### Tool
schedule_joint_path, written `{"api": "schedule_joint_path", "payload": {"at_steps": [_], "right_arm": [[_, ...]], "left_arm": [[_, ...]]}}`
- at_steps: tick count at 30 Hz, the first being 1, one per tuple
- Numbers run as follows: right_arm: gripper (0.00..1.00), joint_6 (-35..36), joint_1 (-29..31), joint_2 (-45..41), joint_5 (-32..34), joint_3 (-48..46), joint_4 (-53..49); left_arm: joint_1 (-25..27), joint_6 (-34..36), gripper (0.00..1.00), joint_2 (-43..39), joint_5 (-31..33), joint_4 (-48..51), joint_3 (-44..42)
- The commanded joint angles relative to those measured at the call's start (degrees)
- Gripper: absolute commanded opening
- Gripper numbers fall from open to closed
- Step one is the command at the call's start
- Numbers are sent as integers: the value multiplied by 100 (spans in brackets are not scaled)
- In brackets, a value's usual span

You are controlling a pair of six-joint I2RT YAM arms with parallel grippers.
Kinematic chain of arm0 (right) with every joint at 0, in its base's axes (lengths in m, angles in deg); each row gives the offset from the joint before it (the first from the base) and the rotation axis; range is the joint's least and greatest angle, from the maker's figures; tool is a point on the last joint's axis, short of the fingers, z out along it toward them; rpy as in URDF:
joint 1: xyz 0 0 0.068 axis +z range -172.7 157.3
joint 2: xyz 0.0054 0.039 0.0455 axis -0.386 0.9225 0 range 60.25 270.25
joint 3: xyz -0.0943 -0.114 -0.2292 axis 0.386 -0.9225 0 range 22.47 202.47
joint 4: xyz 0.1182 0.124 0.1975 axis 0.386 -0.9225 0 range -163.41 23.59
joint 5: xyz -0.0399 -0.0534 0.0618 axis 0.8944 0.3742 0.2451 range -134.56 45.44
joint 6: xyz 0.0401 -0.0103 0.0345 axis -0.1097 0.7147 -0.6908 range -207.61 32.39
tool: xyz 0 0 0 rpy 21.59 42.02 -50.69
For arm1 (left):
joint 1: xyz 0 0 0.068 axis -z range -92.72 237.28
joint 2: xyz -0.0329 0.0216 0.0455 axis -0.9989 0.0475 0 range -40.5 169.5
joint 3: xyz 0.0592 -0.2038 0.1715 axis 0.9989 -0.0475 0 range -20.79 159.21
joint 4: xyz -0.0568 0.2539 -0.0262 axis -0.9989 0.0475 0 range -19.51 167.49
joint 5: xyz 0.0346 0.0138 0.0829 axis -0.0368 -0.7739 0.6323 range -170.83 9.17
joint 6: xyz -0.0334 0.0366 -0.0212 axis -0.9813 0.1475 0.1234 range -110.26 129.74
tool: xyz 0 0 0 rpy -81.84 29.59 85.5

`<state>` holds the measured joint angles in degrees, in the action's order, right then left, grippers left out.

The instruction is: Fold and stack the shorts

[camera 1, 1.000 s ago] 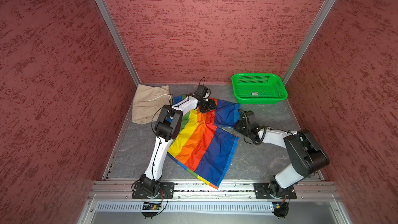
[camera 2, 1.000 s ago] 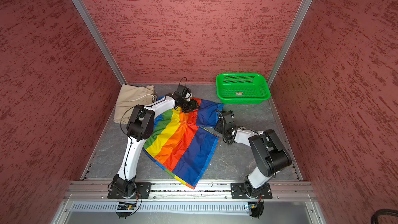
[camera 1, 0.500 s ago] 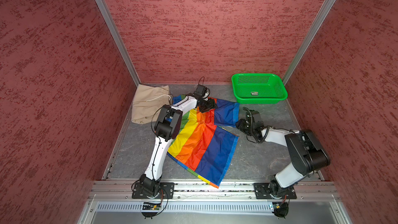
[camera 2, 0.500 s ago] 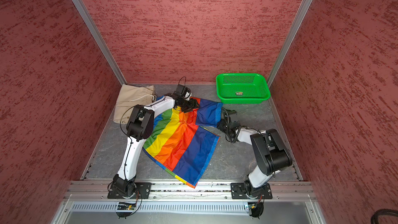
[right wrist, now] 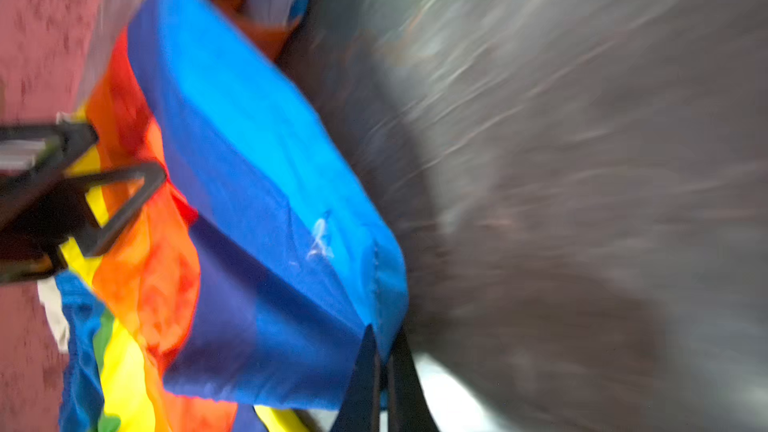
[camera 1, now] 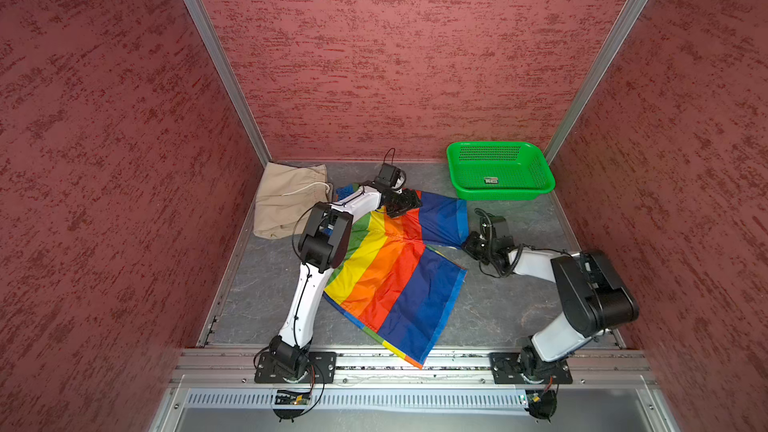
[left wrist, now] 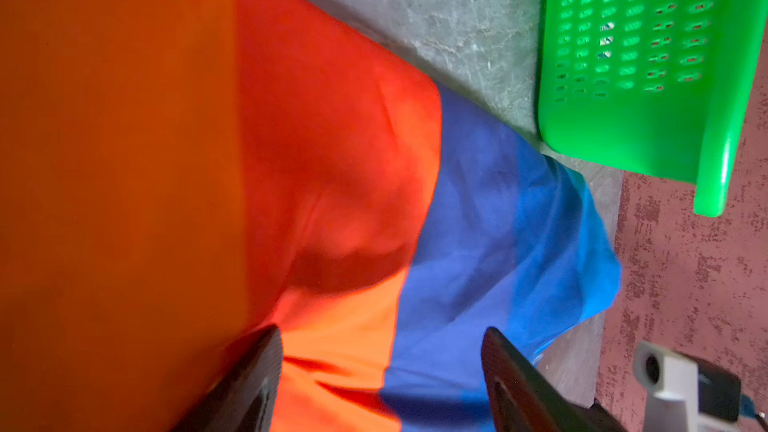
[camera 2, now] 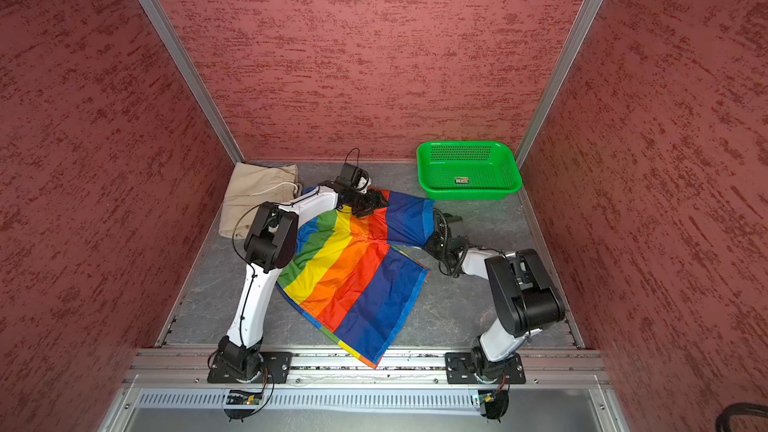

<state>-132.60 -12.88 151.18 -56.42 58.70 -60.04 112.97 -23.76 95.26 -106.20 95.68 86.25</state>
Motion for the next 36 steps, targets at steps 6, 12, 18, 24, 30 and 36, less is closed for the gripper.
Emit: {"api": "schedule_joint_path", "payload": {"at_steps": [6,12,18,24,30,36], "right_arm": [[1,574,-618,-132,170,205,-613],[41,711,-588,-266,139,374,-899],[58,1344,-35,-1456,1120,536,-2217],[64,1384,788,-2382,2261,775,-3447],[63,1256,1513,-2519,2849,927,-4054],[59,1308,2016,-2520,2557,837,-3946]], "left_arm": [[-100,-9,77,230,240,181,-116],[-177,10,80,-134,211,369,-3],[-371,-26,83,-1654,698,213,-857],[-540,73,83,-3206,1421,318,-1751],[-644,-97,59,-4203,1769,529,-2836],[-920,-153,40,-4794,1650,863,-3772]]}}
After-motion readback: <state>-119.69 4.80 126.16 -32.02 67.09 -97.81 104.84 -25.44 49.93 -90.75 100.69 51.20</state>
